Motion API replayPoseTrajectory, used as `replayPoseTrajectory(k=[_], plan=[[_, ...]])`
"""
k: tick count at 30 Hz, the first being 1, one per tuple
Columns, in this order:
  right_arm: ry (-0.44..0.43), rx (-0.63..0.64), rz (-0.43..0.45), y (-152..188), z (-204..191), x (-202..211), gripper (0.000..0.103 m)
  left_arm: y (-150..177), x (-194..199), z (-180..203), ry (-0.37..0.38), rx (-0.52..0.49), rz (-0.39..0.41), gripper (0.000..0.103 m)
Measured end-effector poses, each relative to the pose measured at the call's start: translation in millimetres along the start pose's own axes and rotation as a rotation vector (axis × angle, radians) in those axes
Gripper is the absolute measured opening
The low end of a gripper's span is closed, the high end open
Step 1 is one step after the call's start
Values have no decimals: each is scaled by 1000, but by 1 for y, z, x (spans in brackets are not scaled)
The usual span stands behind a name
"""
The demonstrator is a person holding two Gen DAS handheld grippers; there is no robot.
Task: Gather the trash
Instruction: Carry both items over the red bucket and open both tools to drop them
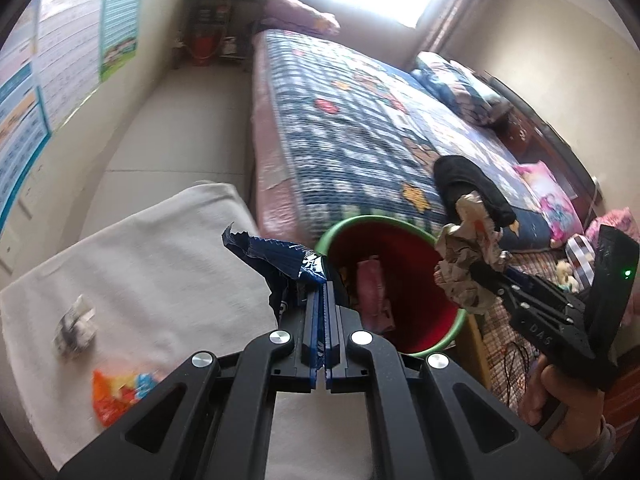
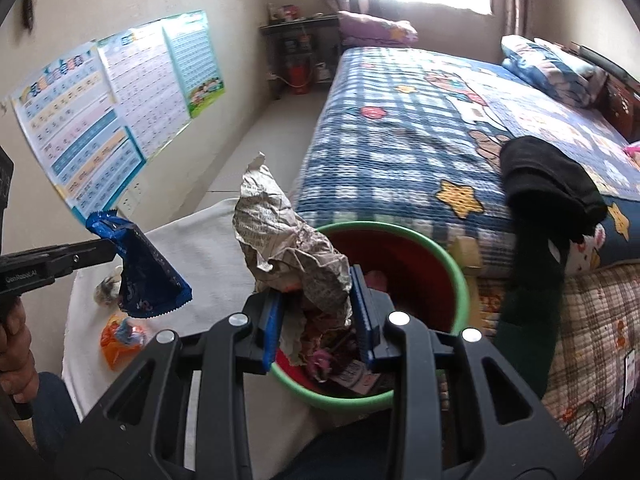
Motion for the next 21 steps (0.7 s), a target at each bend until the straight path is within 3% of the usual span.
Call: replayPoseTrajectory(k=[21], plan=[[73,-73,-48,16,70,-17,31,1,-73,82,106,-80,-97,0]])
Point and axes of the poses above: each gripper's, at about its wrist camera, not at the fingertips, and x roughly against the way its jaws point, z to its right, y to its underside, the point moved 9 cm from there along -x, roughly the way its jaws point, and after that the axes turned 15 degrees about z, right-handed, at the moved point
